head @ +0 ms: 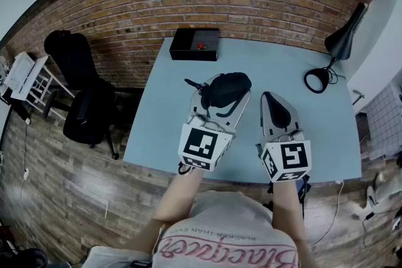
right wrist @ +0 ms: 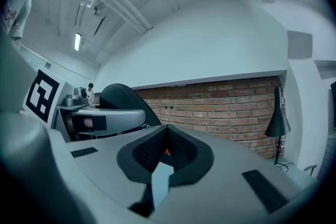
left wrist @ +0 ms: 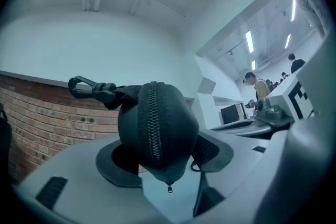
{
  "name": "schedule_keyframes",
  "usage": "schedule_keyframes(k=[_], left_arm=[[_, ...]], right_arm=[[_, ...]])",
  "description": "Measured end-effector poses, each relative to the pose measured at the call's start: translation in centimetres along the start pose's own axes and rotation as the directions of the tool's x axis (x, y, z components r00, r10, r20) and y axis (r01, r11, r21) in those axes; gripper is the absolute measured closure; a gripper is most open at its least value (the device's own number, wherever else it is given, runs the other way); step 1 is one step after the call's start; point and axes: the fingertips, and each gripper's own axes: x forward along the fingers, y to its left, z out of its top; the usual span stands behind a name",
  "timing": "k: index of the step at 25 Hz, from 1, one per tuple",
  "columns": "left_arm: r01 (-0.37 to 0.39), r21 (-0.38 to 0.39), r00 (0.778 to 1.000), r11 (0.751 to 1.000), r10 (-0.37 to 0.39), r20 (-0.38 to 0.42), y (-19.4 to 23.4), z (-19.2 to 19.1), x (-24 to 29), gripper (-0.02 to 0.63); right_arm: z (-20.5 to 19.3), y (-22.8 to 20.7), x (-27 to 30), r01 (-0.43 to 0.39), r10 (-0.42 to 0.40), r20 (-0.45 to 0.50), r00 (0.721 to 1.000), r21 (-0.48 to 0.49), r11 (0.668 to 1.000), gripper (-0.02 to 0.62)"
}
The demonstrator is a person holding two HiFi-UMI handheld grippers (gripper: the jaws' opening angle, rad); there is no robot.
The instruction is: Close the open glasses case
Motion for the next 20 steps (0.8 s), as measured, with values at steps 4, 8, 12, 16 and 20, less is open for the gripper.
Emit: schedule_keyframes(k=[4,8,12,16,20], left_arm=[[0.003,-0.008,1.0,1.0,-0.003,0.001,-0.16,0.22,0.35,0.333],[0.007,-0.008,1.0,1.0,-0.007,-0.008,-0.33,-0.04,0.49,0.333],[0.008,-0.009,1.0,1.0,-0.008,-0.01,-0.31,-0.07,0.41,0.333],[0.037,-0.062,0.999,0.997,-0.038,-0.014,-0.48,-0.04,0.54,0.333],[0.083,-0.169,0.996,0.982,-0.085,-0.01,-0.38,0.21,0.39,0.333]], right_arm=[[-0.15,-0.11,0.06,-0.007,0.007,-0.008,1.0,0.0,1.0,0.577],[-0.23,-0.57,0.19,0.006,-0.006,-0.007,1.0,0.009,1.0,0.577],[-0.44,-0.33,0.28,-0.004,0.004,-0.01,1.0,0.001,1.0,0.575],[-0.48,-0.28,0.27,-0.013,0.013,-0.01,1.0,0.008,1.0,0.575],[-0.41,-0.43,-0.02,-0.011,0.012,-0.012,1.0,0.009,1.0,0.575]])
